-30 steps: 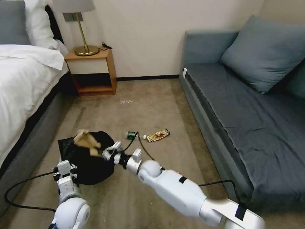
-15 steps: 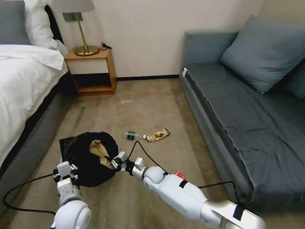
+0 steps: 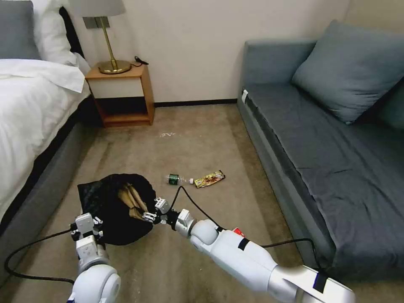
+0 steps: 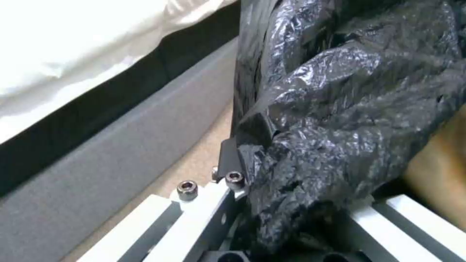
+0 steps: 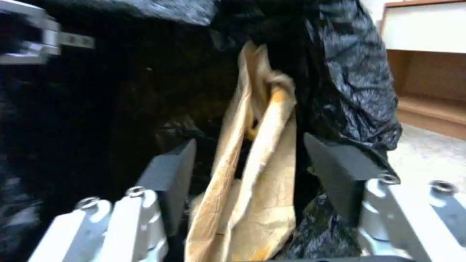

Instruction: Pick up the trash bin, then pick up the garbage on the floor and place it into the trash bin.

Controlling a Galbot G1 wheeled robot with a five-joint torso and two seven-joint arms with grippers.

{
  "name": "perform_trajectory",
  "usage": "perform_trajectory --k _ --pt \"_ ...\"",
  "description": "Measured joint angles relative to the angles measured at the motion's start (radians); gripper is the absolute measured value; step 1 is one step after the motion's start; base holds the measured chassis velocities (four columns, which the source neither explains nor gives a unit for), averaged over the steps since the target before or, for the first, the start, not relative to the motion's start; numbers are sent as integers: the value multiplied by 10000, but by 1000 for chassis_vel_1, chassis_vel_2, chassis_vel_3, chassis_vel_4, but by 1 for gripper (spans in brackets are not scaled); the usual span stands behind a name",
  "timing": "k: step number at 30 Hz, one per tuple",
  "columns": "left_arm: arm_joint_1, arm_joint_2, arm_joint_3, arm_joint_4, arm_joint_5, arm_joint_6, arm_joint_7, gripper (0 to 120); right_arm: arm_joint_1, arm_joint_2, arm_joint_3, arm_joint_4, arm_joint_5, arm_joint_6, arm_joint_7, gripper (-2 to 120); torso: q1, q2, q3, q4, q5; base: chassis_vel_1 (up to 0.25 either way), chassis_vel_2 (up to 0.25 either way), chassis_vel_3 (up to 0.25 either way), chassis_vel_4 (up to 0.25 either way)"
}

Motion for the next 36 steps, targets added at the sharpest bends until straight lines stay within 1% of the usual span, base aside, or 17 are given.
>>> perform_trajectory --k 1,2,5,6,8,10,11,14,15,16,20,21,25,26,28,32,36 --pt "0 0 0 0 0 0 0 3 0 0 0 0 0 0 0 64 0 0 0 0 0 0 0 0 0" --pt "-11 -1 -1 28 -1 0 -7 3 -23 -76 44 99 10 81 -125 71 0 0 0 0 0 0 0 0 0" --pt "-41 -12 -12 69 -1 0 -25 3 -131 -440 87 563 23 188 -198 85 0 0 0 2 1 0 0 0 0" --pt "-41 -12 -12 69 -1 0 -25 3 -131 -440 87 563 23 188 -198 85 0 0 0 2 1 0 0 0 0" --pt "-106 -8 -41 117 1 5 -33 3 -220 -995 94 1081 15 147 -289 94 0 0 0 3 3 0 0 0 0" --pt "-180 8 -64 184 46 11 -43 3 -311 -1712 154 1512 72 -64 -575 99 0 0 0 1 2 0 0 0 0" --pt "-180 8 -64 184 46 11 -43 3 -311 -1712 154 1512 72 -64 -575 99 0 0 0 1 2 0 0 0 0" --pt "-234 15 -68 276 154 14 -55 3 -561 -2920 733 1853 137 -575 -1883 100 0 0 0 -1 4 0 0 0 0" --pt "-236 2 -65 293 194 14 -57 3 -639 -3193 1010 1842 60 -720 -2449 100 -1 0 0 -3 4 0 0 0 0" --pt "-236 2 -65 293 194 14 -57 3 -639 -3193 1010 1842 60 -720 -2449 100 -1 0 0 -3 4 0 0 0 0" --pt "-224 -70 -16 380 351 14 -58 3 -1083 -4054 2798 1333 -1057 -1503 -5258 100 0 0 0 -1 5 0 0 0 0" --pt "-224 -70 -16 380 351 14 -58 3 -1083 -4054 2798 1333 -1057 -1503 -5258 100 0 0 0 -1 5 0 0 0 0" --pt "-278 -161 26 491 458 40 -59 3 -1508 -4449 4152 773 -2106 -2032 -7602 100 0 0 0 -3 4 0 0 0 0" --pt "-278 -161 26 491 458 40 -59 3 -1508 -4449 4152 773 -2106 -2032 -7602 100 0 0 0 -3 4 0 0 0 0" --pt "-333 -199 69 524 493 94 -60 3 -1647 -4434 4856 430 -2848 -2072 -8419 100 0 0 -1 -1 2 0 0 0 0" --pt "-391 -234 132 558 531 160 -59 3 -1719 -4275 5227 -112 -3352 -1878 -8681 100 0 0 0 -2 5 0 0 0 0" --pt "-443 -260 135 690 540 167 -60 3 -1471 -3744 5608 -1320 -3944 -1302 -8654 100 0 0 0 1 3 0 0 0 0"
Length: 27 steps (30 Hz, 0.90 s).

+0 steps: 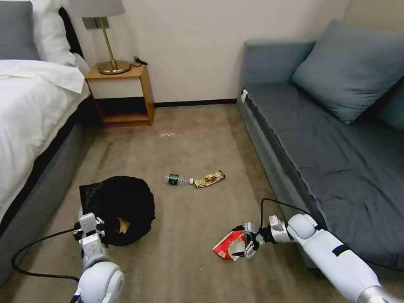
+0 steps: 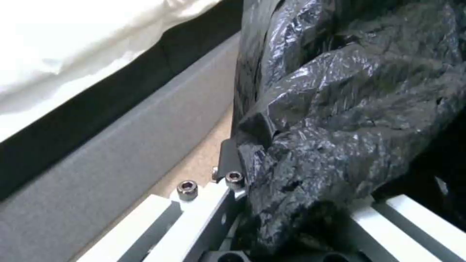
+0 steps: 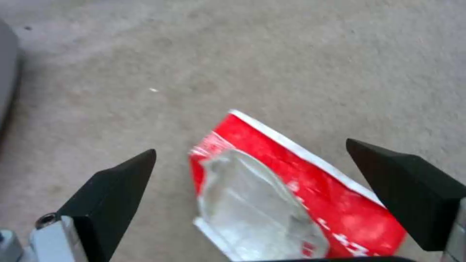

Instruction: Pick up the trash bin, then pick up the garbage on the floor and place it into the trash bin.

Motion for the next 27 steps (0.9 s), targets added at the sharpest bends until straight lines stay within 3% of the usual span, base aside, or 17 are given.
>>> perform_trajectory --k 8,12,20,27 --pt "3 -12 -37 73 -24 -69 0 3 473 669 574 -1661 -1315 979 460 100 0 0 1 2 -1 0 0 0 0" --pt "-12 19 -64 145 -65 -125 0 3 516 765 591 -1866 -1504 1021 635 100 0 0 0 0 -3 0 0 0 0" --pt "58 -4 -94 142 -79 -174 0 3 463 971 558 -1977 -1681 1032 642 77 0 0 0 -1 -4 0 0 0 0" --pt "301 61 -140 87 -65 -291 2 3 320 1041 625 -1943 -1715 1078 626 48 0 0 0 -1 -3 0 0 0 0"
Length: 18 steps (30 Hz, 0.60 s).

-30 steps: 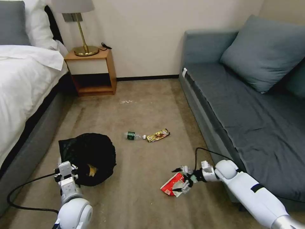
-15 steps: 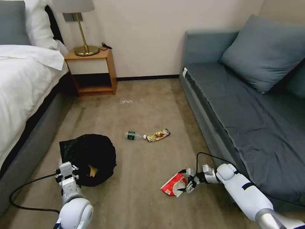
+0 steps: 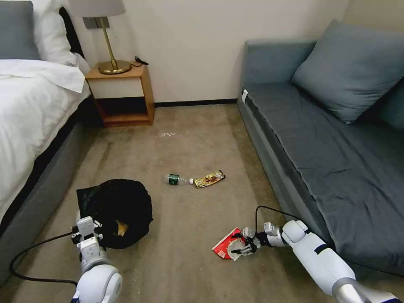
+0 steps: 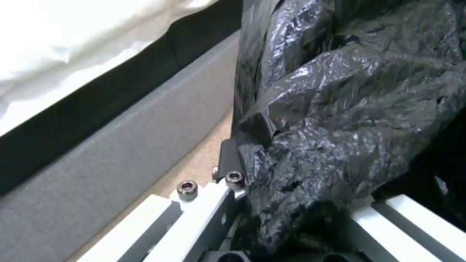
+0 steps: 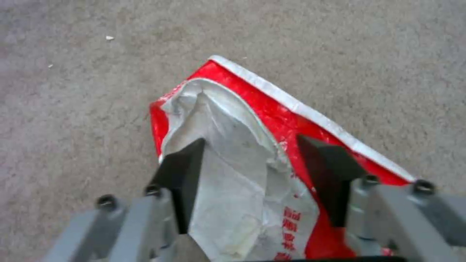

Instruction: Pick up the trash bin, then pick up the garbage on the floor and place it into the trash bin.

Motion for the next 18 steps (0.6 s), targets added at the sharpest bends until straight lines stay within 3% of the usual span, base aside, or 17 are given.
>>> perform_trajectory --k 12,16,18 --pt "228 -34 27 -218 88 -35 7 3 -90 -118 206 205 312 62 -209 2 0 0 0 0 1 0 0 0 0" --pt "306 -31 52 -286 90 -35 12 3 -57 -122 144 329 710 4 -214 0 0 0 0 -1 1 0 0 0 0" --pt "380 -23 66 -308 90 -47 26 3 91 -85 -54 462 1601 -22 -45 0 0 0 0 -1 -1 0 0 0 0"
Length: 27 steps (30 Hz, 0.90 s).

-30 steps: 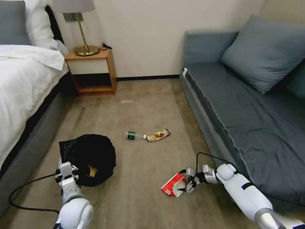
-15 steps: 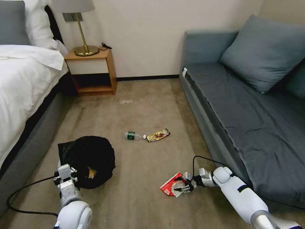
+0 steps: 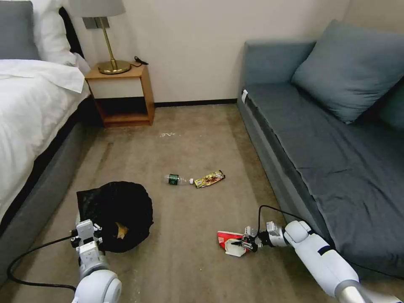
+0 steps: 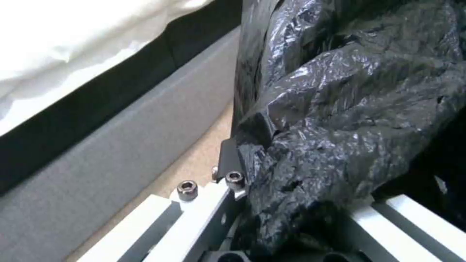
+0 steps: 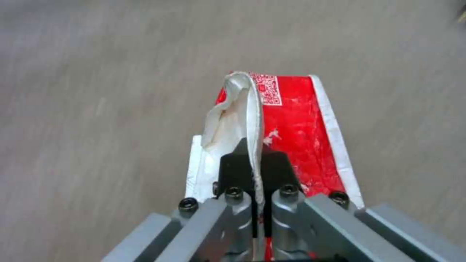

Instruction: Pick up the trash bin, then pick up the garbage on the floor and place it into the trash bin.

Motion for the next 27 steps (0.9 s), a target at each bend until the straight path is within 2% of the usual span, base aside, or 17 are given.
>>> perform_trajectory --k 1,2,3,6,7,11,12,16,18,22,23,27 --pt "26 0 10 -12 0 -21 11 3 119 40 -270 45 824 12 226 0 0 0 0 0 -1 0 0 0 0" --pt "26 0 10 -12 0 -21 11 3 119 40 -270 45 824 12 226 0 0 0 0 0 -1 0 0 0 0" --pt "39 -2 21 -27 0 -30 16 3 195 77 -510 96 1429 42 552 0 0 0 0 1 1 0 0 0 0" --pt "40 -10 57 -71 0 -79 54 3 519 388 -1569 511 3923 256 2303 0 0 0 0 3 -2 0 0 0 0" --pt "40 -10 57 -71 0 -79 54 3 519 388 -1569 511 3923 256 2303 0 0 0 0 3 -2 0 0 0 0" --pt "8 0 69 -151 -12 -93 70 3 894 870 -2742 1308 5742 168 3653 0 0 0 1 3 -2 0 0 0 0" --pt "8 0 69 -151 -12 -93 70 3 894 870 -2742 1308 5742 168 3653 0 0 0 1 3 -2 0 0 0 0" --pt "13 36 69 -204 -53 -214 132 3 1240 1180 -4252 2574 7201 -230 4854 0 0 0 0 3 -2 0 0 0 0" --pt "12 38 69 -205 -66 -238 148 3 1276 1241 -4463 2764 7379 -297 5027 0 0 -1 1 4 -1 0 0 0 0" --pt "-24 37 72 -215 -127 -354 230 3 1383 1814 -5525 3637 8055 -524 5945 0 0 0 1 3 -1 0 0 0 0" --pt "-24 37 72 -215 -127 -354 230 3 1383 1814 -5525 3637 8055 -524 5945 0 0 0 1 3 -1 0 0 0 0" --pt "-24 37 81 -316 -150 -464 416 3 1319 2594 -6214 3946 7833 -546 6379 0 0 0 0 3 -1 0 0 0 0"
